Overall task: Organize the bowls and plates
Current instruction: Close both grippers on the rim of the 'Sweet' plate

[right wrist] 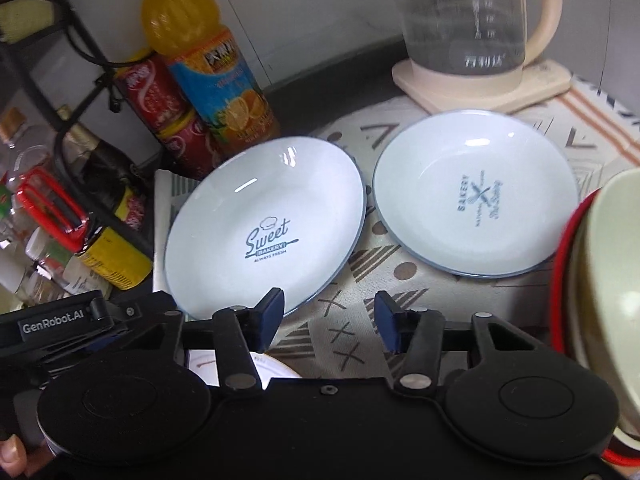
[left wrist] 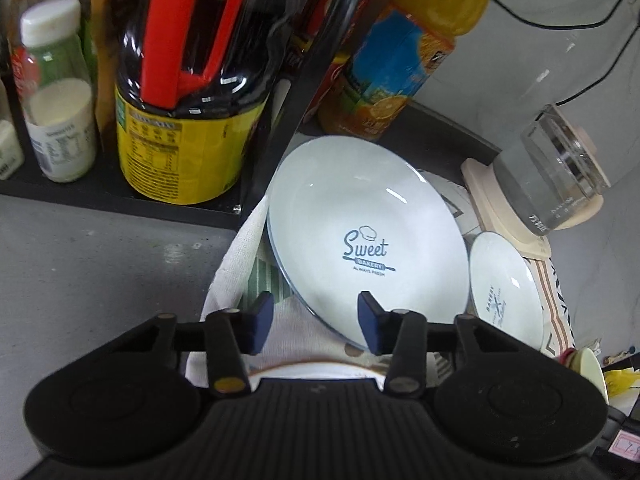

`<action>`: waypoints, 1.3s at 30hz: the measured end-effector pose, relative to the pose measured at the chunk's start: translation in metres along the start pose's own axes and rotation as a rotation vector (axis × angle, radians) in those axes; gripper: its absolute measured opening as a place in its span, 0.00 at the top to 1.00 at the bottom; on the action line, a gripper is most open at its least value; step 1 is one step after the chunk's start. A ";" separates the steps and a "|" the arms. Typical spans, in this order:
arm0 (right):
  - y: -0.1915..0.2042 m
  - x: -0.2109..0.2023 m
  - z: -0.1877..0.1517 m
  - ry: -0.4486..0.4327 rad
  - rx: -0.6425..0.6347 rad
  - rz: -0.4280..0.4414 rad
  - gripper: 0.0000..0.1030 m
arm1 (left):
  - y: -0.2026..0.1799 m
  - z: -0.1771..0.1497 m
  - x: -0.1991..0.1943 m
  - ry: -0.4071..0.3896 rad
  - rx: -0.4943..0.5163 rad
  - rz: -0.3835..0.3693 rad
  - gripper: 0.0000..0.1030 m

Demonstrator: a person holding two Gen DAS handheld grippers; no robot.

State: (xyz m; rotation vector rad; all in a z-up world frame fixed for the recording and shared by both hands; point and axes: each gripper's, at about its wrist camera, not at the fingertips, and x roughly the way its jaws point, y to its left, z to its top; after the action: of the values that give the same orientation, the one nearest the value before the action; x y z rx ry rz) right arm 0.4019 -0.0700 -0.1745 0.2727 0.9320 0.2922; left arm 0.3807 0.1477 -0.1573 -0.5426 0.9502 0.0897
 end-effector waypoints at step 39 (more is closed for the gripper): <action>0.003 0.016 -0.003 0.063 0.083 0.059 0.85 | 0.004 -0.014 -0.009 0.016 -0.003 -0.020 0.85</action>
State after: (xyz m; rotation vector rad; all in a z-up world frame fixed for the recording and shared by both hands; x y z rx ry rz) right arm 0.4077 -0.0615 -0.1869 0.3702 1.0003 0.3183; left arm 0.3634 0.1455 -0.1578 -0.5559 0.9601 0.0692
